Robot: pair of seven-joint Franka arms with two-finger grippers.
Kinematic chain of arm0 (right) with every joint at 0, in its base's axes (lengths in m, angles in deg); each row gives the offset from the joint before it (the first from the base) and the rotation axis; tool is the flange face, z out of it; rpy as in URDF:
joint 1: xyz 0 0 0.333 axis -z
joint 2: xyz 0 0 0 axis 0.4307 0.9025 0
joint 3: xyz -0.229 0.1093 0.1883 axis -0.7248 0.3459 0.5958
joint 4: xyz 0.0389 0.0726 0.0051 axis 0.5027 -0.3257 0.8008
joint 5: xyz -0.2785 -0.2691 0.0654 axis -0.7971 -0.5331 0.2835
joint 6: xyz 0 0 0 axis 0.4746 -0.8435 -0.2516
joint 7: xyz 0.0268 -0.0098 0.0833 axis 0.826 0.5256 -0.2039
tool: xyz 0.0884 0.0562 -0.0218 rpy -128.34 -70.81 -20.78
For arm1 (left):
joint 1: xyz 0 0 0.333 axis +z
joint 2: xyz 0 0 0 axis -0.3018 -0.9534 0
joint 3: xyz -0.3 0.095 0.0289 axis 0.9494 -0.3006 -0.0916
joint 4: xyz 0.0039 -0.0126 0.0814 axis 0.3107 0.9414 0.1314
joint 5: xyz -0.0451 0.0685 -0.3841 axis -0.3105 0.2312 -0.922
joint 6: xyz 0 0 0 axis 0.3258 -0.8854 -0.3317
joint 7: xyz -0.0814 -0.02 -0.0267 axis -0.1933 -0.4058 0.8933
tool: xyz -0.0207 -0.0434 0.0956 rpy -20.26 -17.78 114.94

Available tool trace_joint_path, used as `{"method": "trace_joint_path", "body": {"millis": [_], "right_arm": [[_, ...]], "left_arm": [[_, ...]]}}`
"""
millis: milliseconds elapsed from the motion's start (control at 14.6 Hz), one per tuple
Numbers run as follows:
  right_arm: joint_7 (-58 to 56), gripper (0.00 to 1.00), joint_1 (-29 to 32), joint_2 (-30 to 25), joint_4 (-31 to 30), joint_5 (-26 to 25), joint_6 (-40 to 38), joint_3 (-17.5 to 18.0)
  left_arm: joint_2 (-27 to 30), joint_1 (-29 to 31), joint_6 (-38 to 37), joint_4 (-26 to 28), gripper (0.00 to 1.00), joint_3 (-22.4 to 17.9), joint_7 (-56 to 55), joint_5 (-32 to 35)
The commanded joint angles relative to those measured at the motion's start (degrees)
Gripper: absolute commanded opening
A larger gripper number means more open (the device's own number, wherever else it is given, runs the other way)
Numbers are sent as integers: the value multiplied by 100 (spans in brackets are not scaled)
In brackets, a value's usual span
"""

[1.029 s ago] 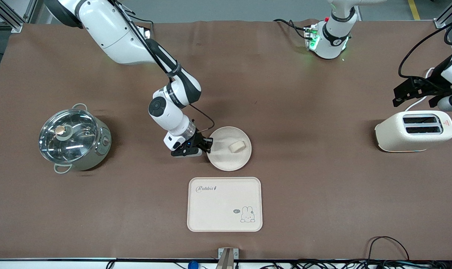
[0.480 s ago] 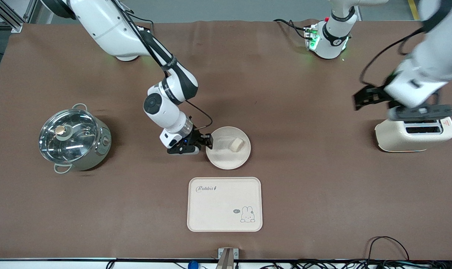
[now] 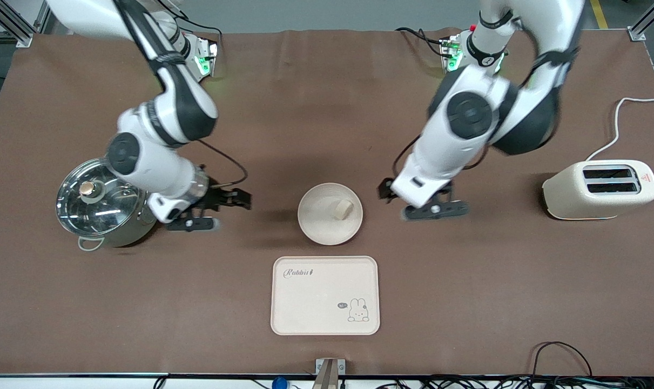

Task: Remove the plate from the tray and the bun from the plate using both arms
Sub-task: 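Grasp the bun with the left gripper while the right gripper withdraws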

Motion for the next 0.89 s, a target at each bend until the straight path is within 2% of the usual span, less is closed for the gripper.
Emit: {"method": "trace_joint_path", "body": {"millis": [0,137,206,411,549,823], "right_arm": [[-233,100,431,-478,349,-328,-761,34],[-451,100,642,-751,481,-871,-1034,43],[-627,100,773,-847,534,-952,-1166,34],[-1338,100,1423,-1094,735,-953,-1780,43],[-1840,100,1845,-1095,1060,-953,-2281,43],[-2026,100,1882,-1182,1334,-953,-2634,-343]], "left_arm": [[-664,-437,871,-197,100,-60,-752,71],[-1051,-701,1460,-188,100,-86,-1148,324],[-1227,-790,1646,-188,100,-86,-1350,535],[-1597,-1001,1815,-180,100,-69,-1878,1186],[-1711,-1124,1884,-171,100,-77,-1985,1232],[-1852,-1151,2271,-83,99,-86,-2046,1275]]}}
